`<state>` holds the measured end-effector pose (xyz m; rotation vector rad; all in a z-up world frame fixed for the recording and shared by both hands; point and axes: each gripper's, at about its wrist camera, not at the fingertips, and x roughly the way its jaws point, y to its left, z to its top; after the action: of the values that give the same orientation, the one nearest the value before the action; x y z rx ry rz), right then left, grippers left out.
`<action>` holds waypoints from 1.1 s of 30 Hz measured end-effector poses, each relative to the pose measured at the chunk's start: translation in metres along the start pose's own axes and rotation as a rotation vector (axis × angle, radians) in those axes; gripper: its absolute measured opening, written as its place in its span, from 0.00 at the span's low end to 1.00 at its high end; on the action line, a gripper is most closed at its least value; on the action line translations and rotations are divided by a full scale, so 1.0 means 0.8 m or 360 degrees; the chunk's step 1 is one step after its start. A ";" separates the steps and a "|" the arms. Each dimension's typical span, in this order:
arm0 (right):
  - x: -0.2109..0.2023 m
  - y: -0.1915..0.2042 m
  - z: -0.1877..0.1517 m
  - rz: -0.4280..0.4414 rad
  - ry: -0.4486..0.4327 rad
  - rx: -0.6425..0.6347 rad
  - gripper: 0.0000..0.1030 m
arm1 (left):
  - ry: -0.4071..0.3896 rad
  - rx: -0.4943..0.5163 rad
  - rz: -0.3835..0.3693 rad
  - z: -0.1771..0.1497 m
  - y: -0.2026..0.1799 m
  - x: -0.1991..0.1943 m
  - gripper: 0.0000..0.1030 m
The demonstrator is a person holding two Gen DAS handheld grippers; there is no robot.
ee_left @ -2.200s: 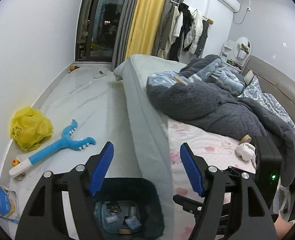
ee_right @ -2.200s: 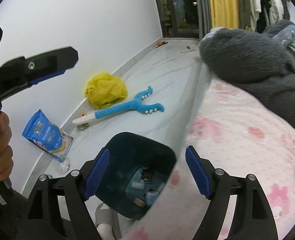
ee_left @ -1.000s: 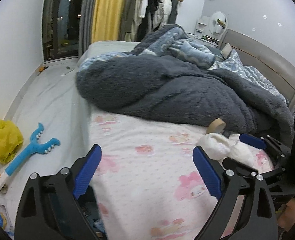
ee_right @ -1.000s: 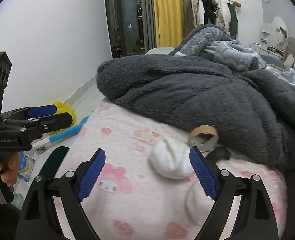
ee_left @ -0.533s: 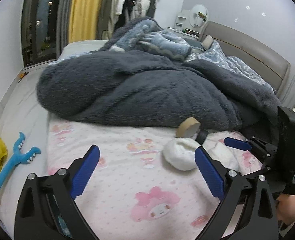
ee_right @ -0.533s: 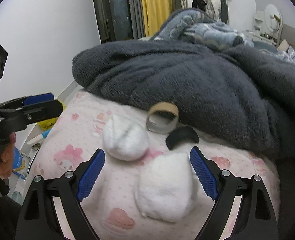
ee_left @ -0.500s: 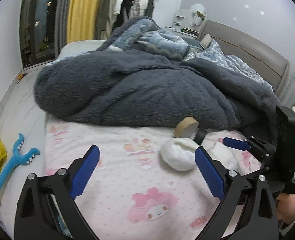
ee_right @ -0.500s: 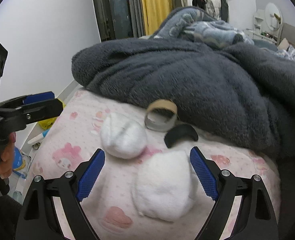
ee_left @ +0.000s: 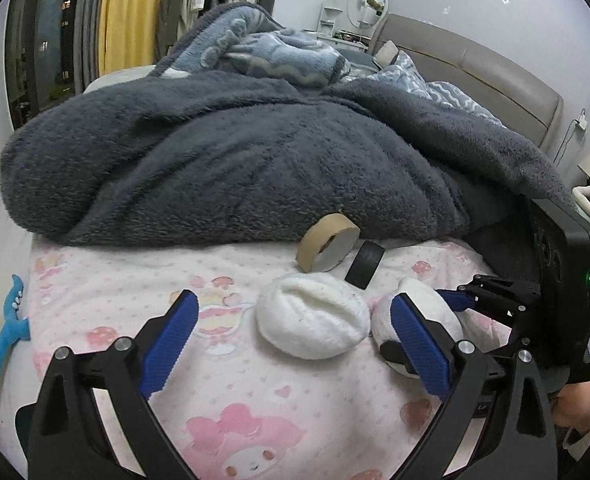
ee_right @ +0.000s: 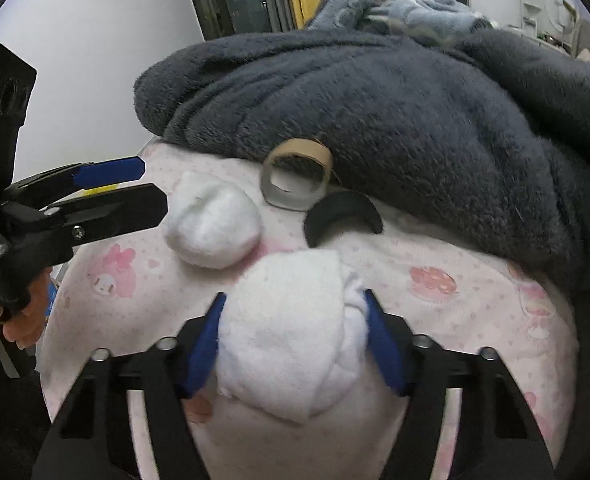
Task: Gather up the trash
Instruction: 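Grasp a white sock with the right gripper while the left gripper grasps the other sock, then carry the white sock with the left gripper over the bin while the right carries its sock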
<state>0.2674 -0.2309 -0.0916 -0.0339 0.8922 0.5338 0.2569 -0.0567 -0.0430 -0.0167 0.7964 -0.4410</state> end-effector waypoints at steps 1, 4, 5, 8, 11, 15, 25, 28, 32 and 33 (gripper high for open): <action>-0.001 -0.003 -0.001 0.0017 0.0000 0.0011 0.55 | 0.0007 0.0002 0.0000 -0.001 -0.001 0.003 0.95; -0.008 -0.011 0.001 0.0055 -0.0015 0.0033 0.48 | 0.0031 0.0008 -0.0003 -0.002 -0.004 0.012 0.95; -0.010 -0.012 0.001 0.0056 -0.0024 0.0037 0.47 | 0.0039 0.0010 -0.0005 -0.001 -0.005 0.016 0.95; -0.021 -0.018 0.003 0.0036 -0.0066 0.0042 0.46 | 0.0051 0.0018 -0.0008 -0.001 -0.009 0.023 0.95; -0.034 -0.027 0.006 0.0021 -0.0131 0.0070 0.46 | 0.0067 0.0021 -0.0007 -0.003 -0.010 0.031 0.95; -0.050 -0.038 0.009 0.0026 -0.0194 0.0108 0.46 | 0.0091 0.0012 -0.0018 -0.006 -0.011 0.039 0.94; -0.089 -0.053 0.017 0.0144 -0.0332 0.0246 0.46 | 0.0142 -0.0075 -0.0035 -0.009 -0.005 0.055 0.72; -0.091 -0.051 0.019 0.0150 -0.0336 0.0258 0.46 | 0.0139 -0.0093 -0.0053 -0.009 -0.004 0.053 0.67; -0.095 -0.047 0.023 0.0154 -0.0352 0.0281 0.46 | 0.0133 -0.0066 -0.0074 -0.010 -0.010 0.045 0.59; -0.098 -0.046 0.023 0.0162 -0.0367 0.0291 0.46 | 0.0125 -0.0054 -0.0069 -0.011 -0.011 0.041 0.58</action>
<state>0.2583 -0.2921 -0.0283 0.2362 0.7163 0.5369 0.2677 -0.0763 -0.0700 -0.0485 0.8822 -0.4711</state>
